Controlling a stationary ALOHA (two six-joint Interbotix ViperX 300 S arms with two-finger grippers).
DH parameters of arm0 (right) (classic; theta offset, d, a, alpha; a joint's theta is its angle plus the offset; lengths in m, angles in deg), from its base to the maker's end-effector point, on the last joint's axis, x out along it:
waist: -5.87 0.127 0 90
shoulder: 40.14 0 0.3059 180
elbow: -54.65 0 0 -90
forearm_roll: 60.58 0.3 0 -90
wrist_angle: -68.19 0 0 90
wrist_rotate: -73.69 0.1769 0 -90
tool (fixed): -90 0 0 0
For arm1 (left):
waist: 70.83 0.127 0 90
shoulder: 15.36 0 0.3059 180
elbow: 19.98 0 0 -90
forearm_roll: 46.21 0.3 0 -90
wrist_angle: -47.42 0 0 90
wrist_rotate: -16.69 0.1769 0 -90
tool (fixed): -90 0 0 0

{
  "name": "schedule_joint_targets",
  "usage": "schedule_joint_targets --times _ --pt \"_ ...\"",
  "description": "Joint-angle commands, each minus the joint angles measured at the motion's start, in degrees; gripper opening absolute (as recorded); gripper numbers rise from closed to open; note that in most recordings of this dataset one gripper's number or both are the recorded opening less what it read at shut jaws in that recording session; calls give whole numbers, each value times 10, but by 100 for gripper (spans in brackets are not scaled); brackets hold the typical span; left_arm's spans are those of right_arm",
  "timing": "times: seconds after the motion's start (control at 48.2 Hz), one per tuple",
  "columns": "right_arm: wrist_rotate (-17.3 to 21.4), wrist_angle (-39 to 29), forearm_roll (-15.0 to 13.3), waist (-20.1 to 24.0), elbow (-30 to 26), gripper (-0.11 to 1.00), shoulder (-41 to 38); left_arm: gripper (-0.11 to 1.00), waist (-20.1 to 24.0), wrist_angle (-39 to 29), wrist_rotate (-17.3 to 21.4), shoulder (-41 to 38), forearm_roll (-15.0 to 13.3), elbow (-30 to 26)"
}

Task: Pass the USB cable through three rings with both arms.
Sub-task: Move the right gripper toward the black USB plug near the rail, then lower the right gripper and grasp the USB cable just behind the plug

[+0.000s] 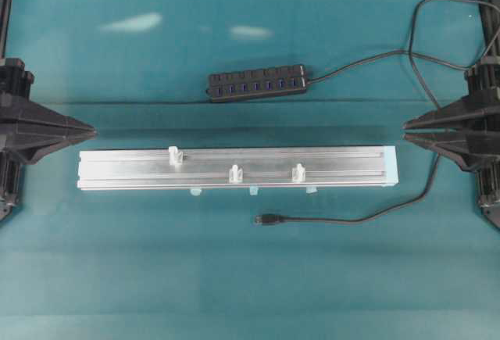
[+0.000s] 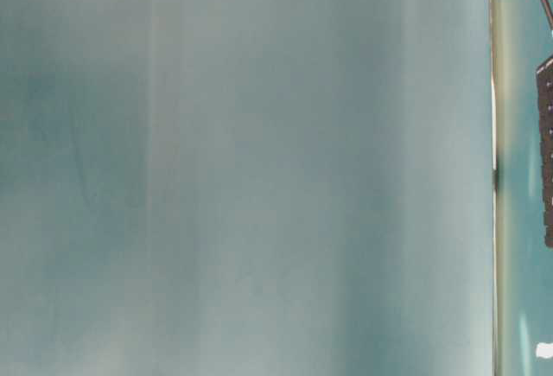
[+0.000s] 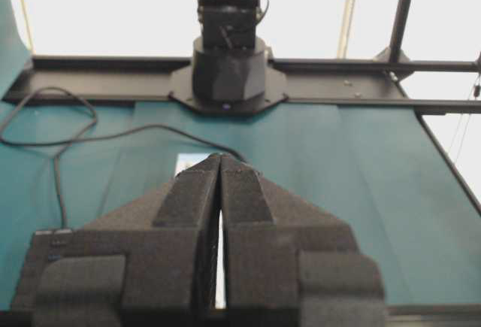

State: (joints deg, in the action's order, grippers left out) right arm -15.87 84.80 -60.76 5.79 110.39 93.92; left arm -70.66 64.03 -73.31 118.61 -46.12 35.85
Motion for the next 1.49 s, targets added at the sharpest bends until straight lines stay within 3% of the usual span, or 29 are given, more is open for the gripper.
schedule_joint_targets --times 0.0,0.249,0.56,0.789,0.934,1.204,1.287,1.474 --pt "6 3 5 2 -4 0 -8 2 -5 -9 -17 -18 6 -32" --pt "33 -30 13 5 -21 -10 -11 2 -16 -89 -32 -45 6 -98" --pt "43 -137 13 12 -86 -10 -37 2 -25 -178 -37 -22 6 -158" --pt "58 -196 13 12 -128 -3 -81 2 -20 -220 -80 -40 6 -195" --pt "58 -212 13 12 -145 17 -105 2 -20 -252 -90 -49 6 -191" --pt "59 -305 13 19 -174 88 -156 2 -15 -257 -90 -51 6 -190" --pt "58 -341 13 26 -189 87 -179 12 -14 -258 -91 -51 6 -187" --pt "57 -399 11 40 -211 87 -230 67 -15 -258 -88 -56 6 -181"
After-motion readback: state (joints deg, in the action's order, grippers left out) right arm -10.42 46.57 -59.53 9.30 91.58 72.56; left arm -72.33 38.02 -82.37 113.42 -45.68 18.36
